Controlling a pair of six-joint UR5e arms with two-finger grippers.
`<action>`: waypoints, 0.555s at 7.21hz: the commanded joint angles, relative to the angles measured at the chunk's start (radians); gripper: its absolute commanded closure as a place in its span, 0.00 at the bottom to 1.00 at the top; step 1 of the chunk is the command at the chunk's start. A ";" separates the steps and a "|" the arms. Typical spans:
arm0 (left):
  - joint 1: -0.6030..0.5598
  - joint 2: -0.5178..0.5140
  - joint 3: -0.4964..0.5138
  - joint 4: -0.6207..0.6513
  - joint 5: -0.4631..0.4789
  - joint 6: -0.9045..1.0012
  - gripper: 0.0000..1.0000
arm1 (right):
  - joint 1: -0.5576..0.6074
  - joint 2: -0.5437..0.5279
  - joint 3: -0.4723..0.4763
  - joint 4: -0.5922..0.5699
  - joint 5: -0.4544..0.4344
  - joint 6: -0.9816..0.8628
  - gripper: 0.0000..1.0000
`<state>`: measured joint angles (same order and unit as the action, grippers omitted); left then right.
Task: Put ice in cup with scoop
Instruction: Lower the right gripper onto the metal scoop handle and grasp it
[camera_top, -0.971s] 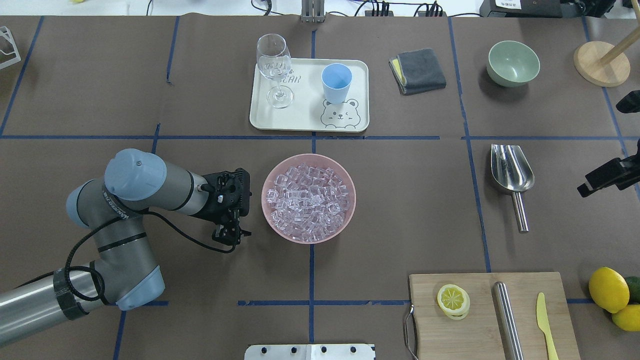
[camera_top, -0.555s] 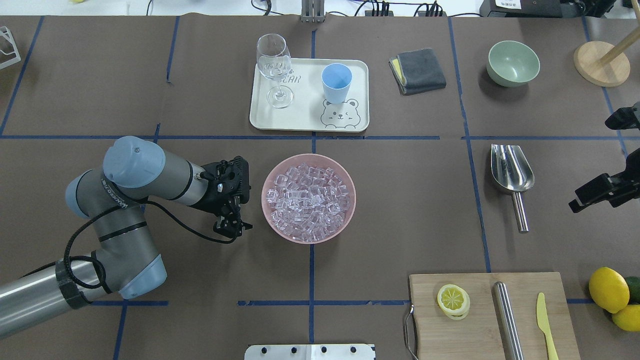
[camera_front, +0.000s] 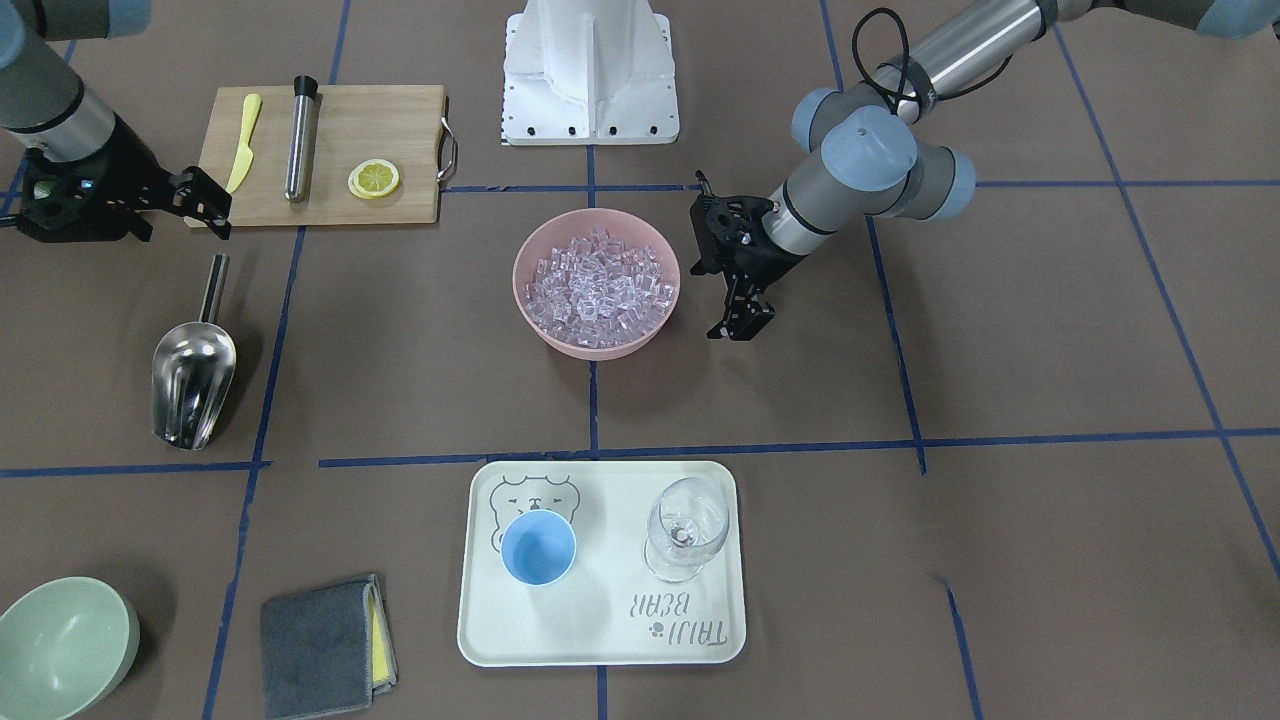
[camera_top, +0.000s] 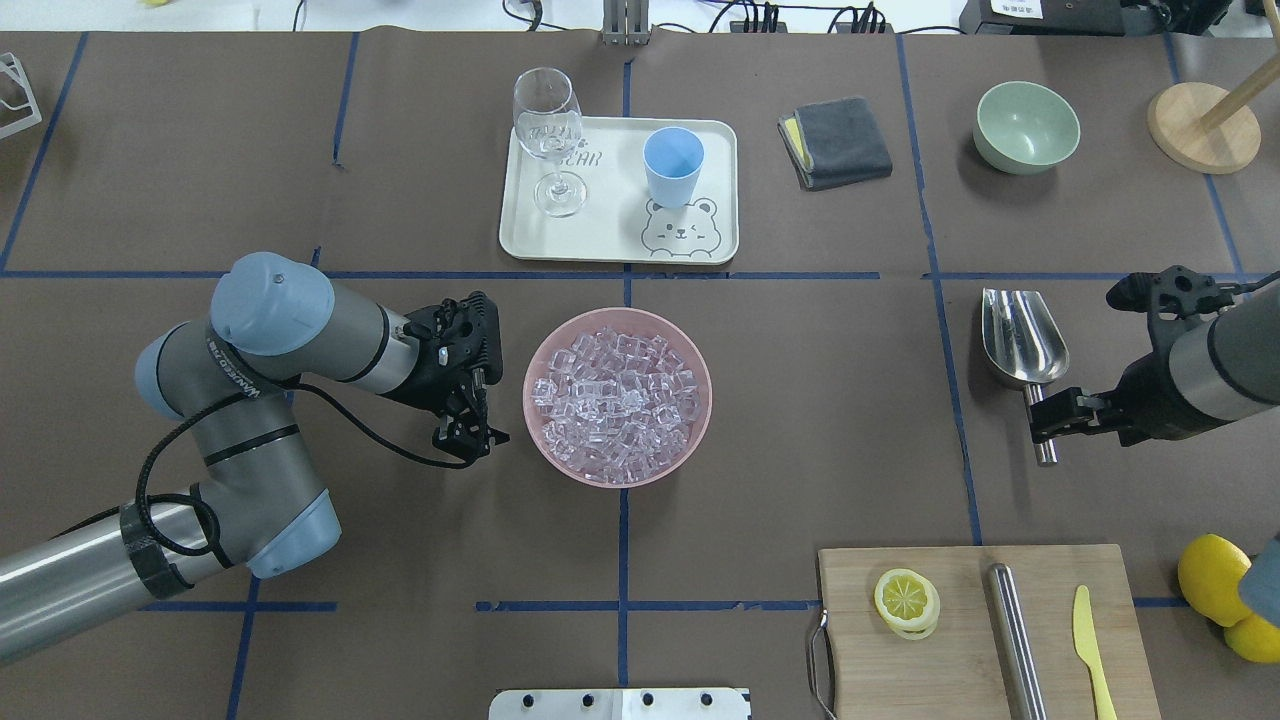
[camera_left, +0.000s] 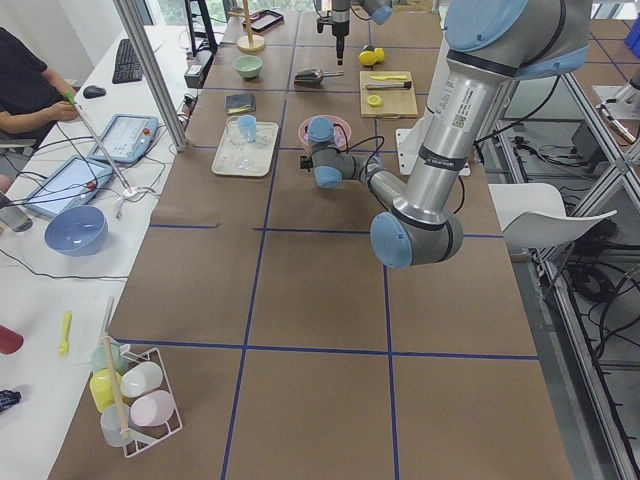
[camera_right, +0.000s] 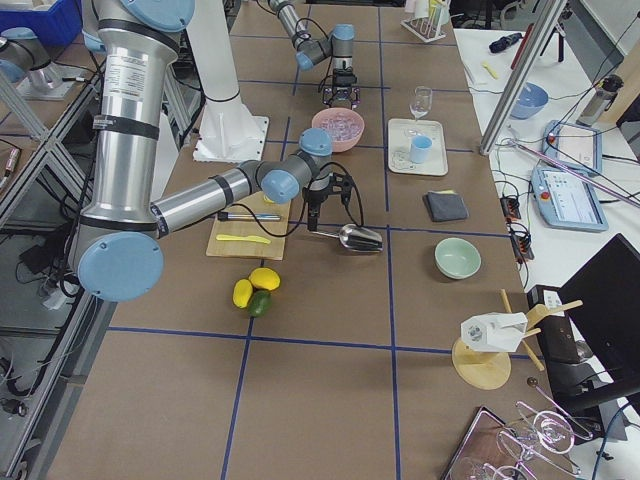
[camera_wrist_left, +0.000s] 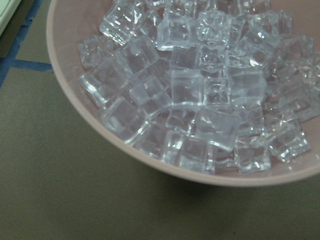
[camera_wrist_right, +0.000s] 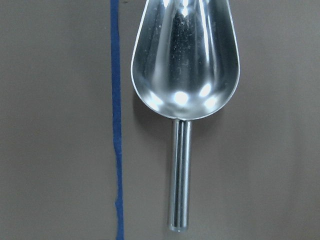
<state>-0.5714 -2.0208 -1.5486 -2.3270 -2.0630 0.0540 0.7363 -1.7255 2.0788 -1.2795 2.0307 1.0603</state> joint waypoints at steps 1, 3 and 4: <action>-0.001 -0.007 -0.001 0.000 0.000 -0.028 0.00 | -0.112 -0.008 0.004 0.031 -0.211 0.153 0.00; 0.001 -0.015 -0.001 -0.002 0.000 -0.033 0.00 | -0.272 -0.023 0.004 0.064 -0.434 0.308 0.03; -0.001 -0.015 -0.001 -0.002 0.000 -0.033 0.00 | -0.275 -0.110 0.006 0.172 -0.446 0.308 0.04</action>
<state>-0.5711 -2.0342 -1.5493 -2.3284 -2.0632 0.0229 0.4987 -1.7629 2.0835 -1.2018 1.6444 1.3347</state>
